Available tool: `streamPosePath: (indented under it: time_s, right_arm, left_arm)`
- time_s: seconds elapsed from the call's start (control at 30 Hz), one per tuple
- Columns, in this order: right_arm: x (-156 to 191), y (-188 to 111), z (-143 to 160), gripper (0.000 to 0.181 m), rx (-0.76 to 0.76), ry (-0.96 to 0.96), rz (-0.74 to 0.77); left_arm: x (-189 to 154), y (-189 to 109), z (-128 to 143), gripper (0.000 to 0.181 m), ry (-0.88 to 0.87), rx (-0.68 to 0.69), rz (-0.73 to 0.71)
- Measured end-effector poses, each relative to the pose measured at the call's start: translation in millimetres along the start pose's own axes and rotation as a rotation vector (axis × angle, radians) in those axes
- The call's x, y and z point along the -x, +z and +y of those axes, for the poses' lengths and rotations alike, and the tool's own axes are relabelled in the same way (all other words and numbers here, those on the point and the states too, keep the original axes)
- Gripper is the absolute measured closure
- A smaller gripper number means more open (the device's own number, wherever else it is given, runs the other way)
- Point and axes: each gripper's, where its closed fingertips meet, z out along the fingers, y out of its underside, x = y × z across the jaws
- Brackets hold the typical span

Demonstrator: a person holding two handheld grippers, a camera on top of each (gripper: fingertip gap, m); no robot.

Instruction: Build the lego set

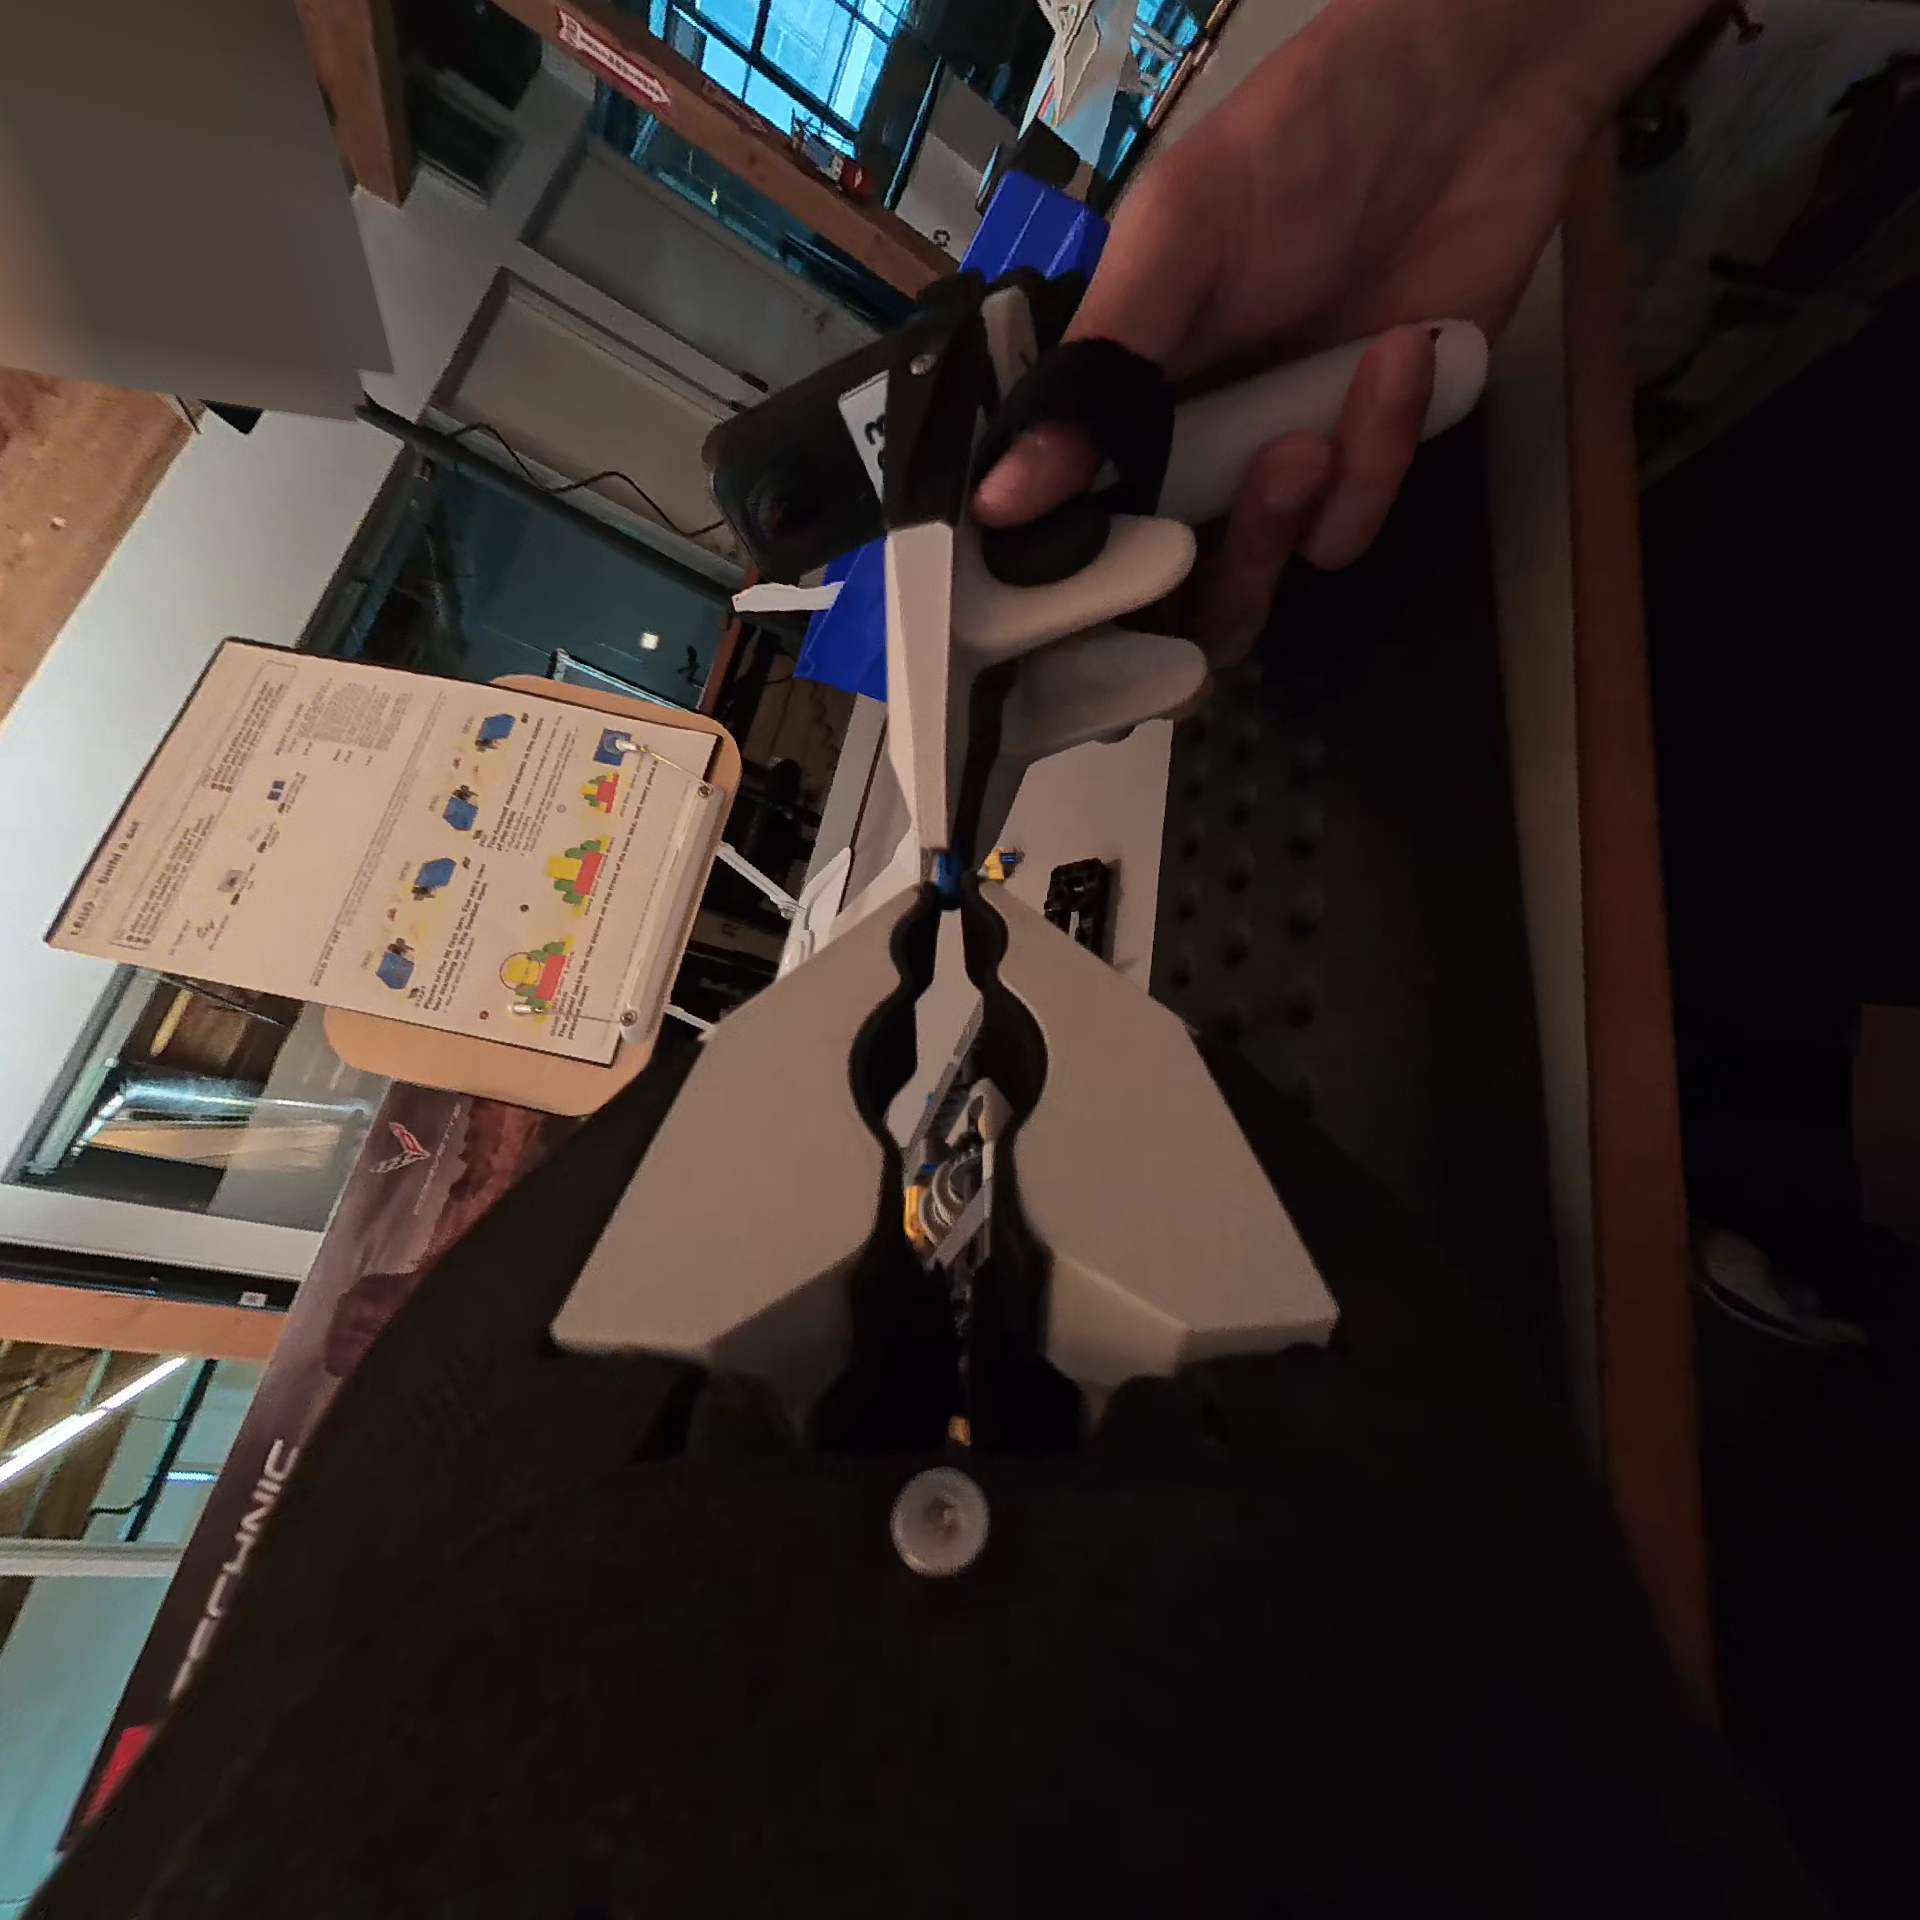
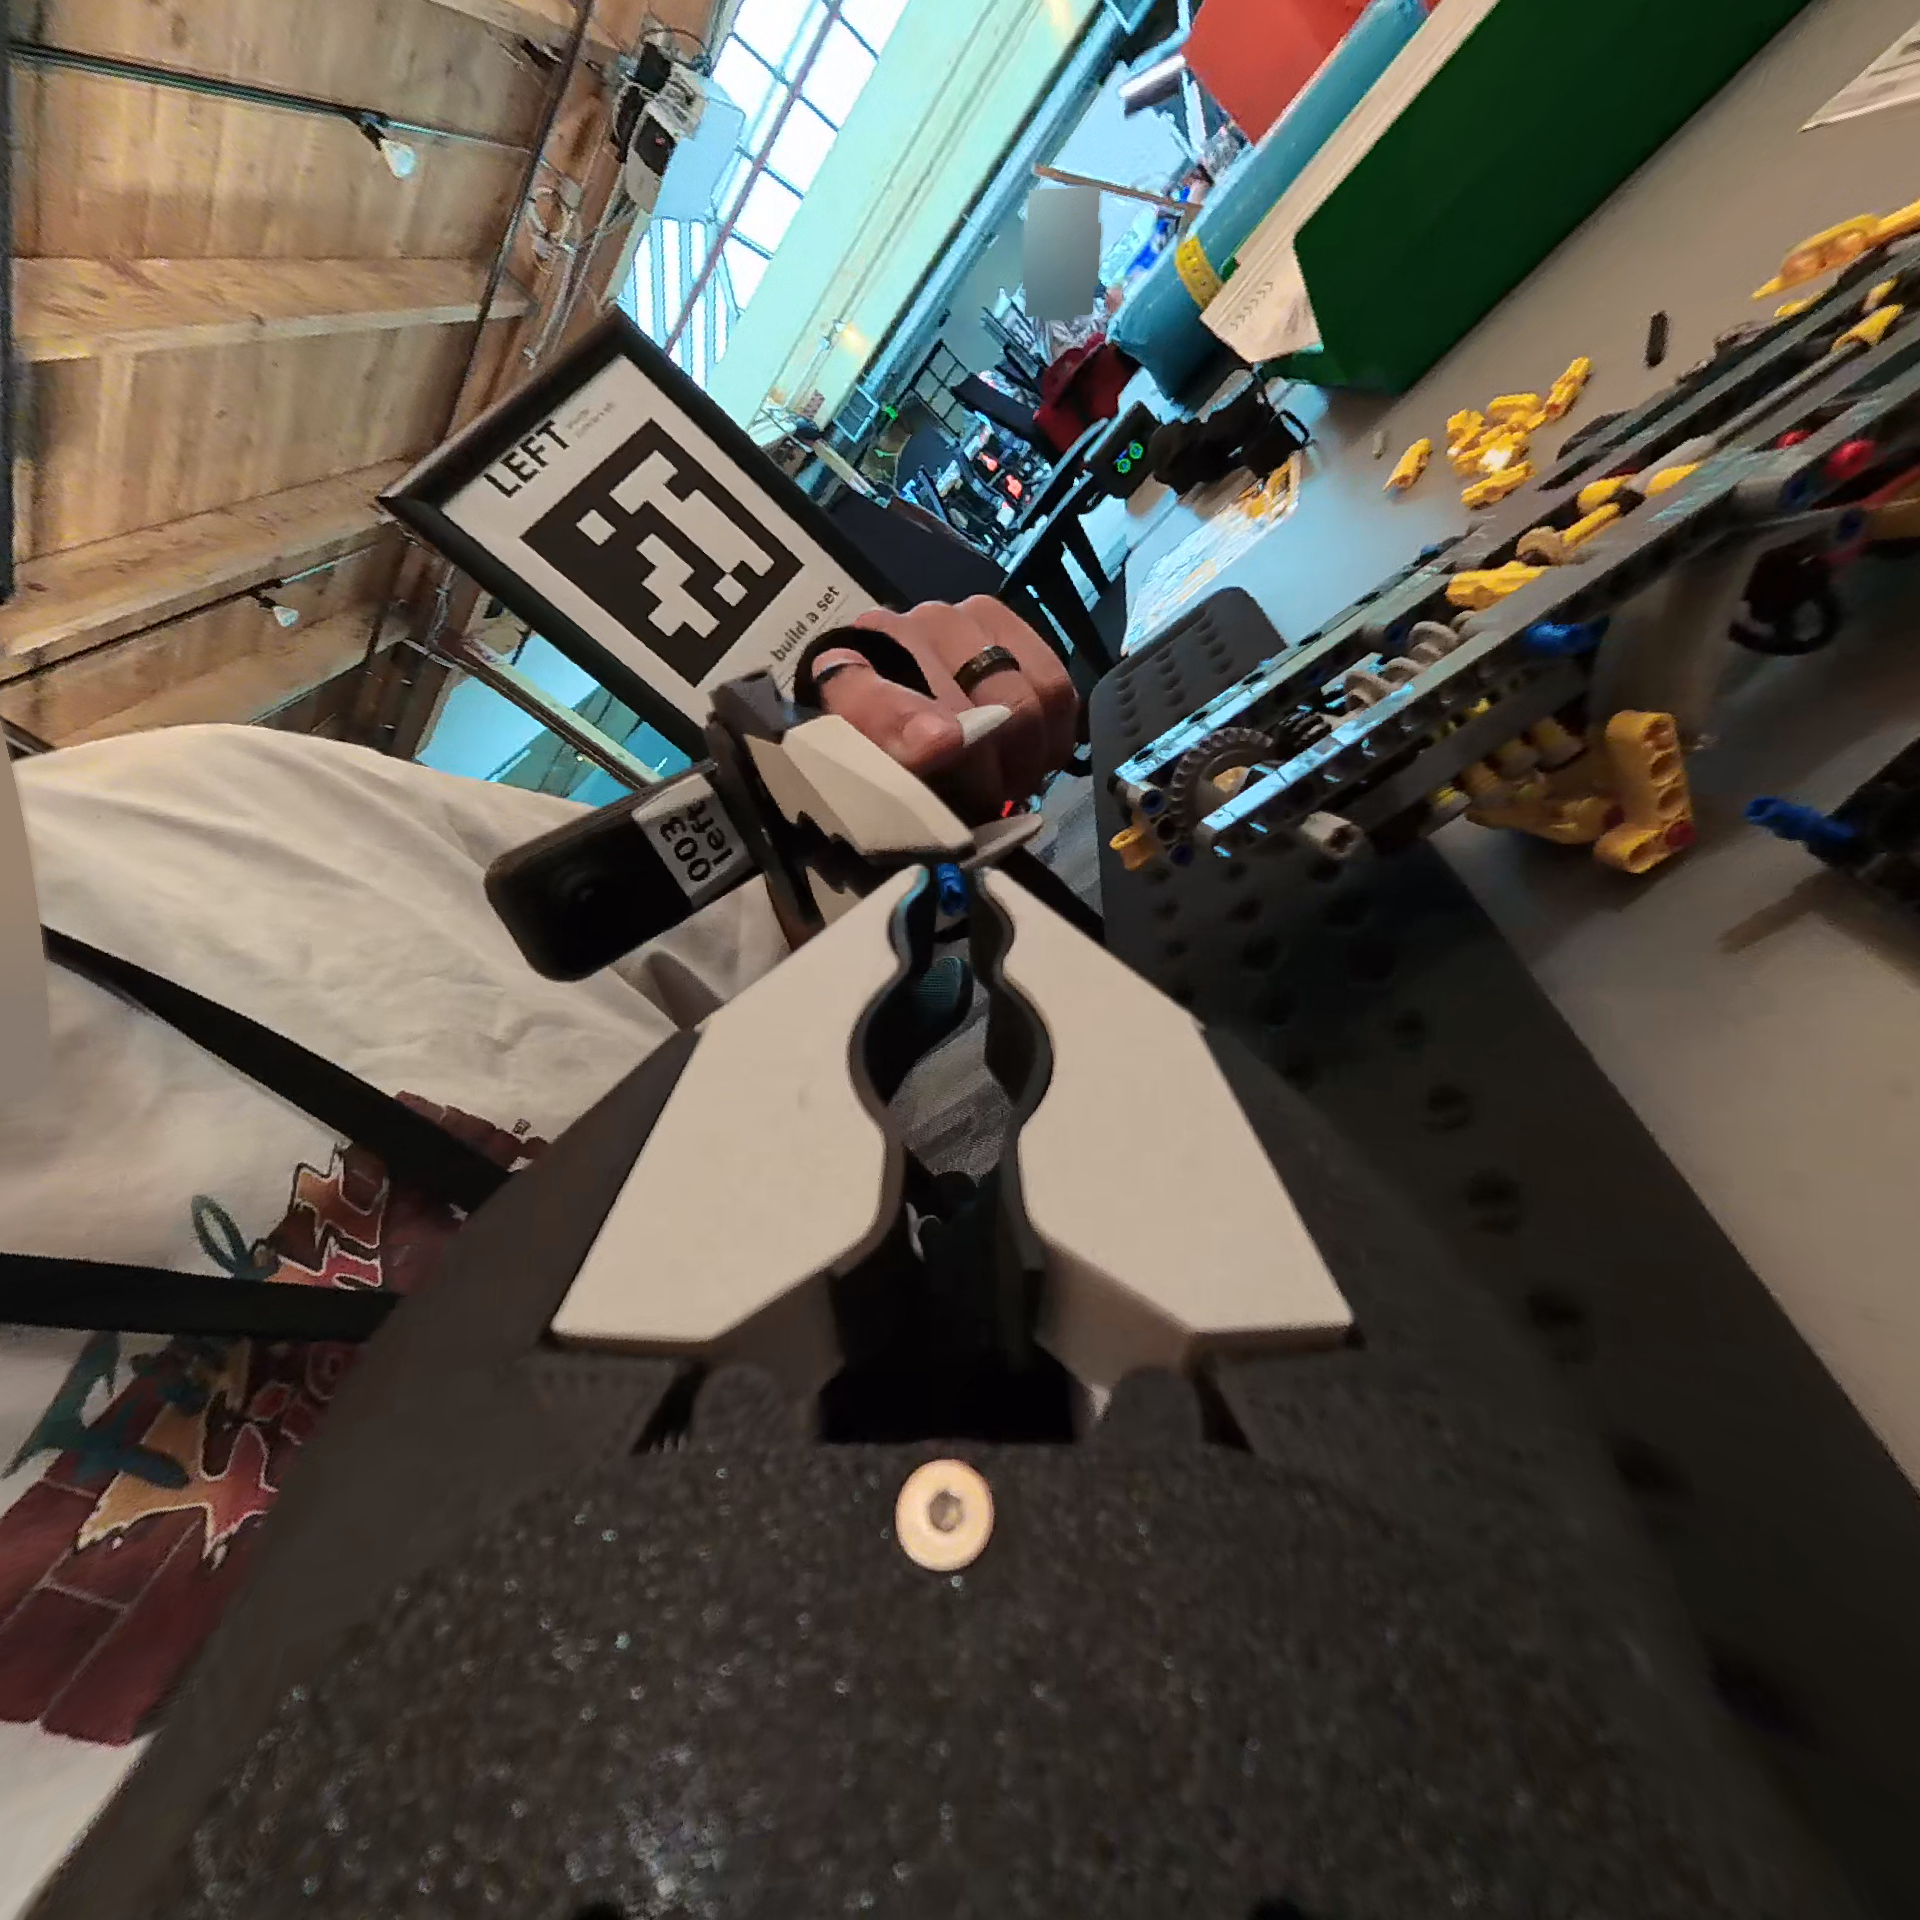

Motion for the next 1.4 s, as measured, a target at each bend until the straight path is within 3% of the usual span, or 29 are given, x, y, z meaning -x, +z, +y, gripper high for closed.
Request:
streamPosePath:
  time_s: [0.13, 0.4, 0.63, 0.87, 1.03, 1.23, 1.4]
  right_arm:
    - [-2.1, -2.6, -1.4, 0.177, 0.002, 0.017, 0.006]
    - [-38.5, -12.4, -9.4, 0.177, 0.01, 0.007, 0.208]
    - [-45.7, -12.9, -8.8, 0.177, 0.026, 0.075, 0.174]
    - [-20.7, -7.5, -0.4, 0.177, 0.073, 0.022, 0.03]
    - [-14.4, -0.6, 8.0, 0.177, 0.121, -0.009, 0.009]
    - [-13.6, 3.0, 19.3, 0.177, 0.178, -0.042, 0.026]
    - [-18.0, 2.1, 17.3, 0.177, 0.161, -0.057, 0.063]
  left_arm:
    - [0.1, 3.5, 1.6, 0.177, -0.034, 0.023, -0.003]
    - [-2.8, 1.2, 35.0, 0.157, -0.439, 0.183, 0.072]
    - [-2.5, -1.3, 41.7, 0.157, -0.505, 0.221, 0.088]
    - [-3.5, -11.3, 25.6, 0.156, -0.785, 0.12, 0.075]
    - [-17.3, -8.0, 14.6, 0.157, -0.682, 0.139, 0.074]
    - [-19.5, -1.3, 12.0, 0.17, -0.521, 0.199, 0.029]
    - [-23.2, 1.2, 17.8, 0.171, -0.525, 0.193, -0.025]
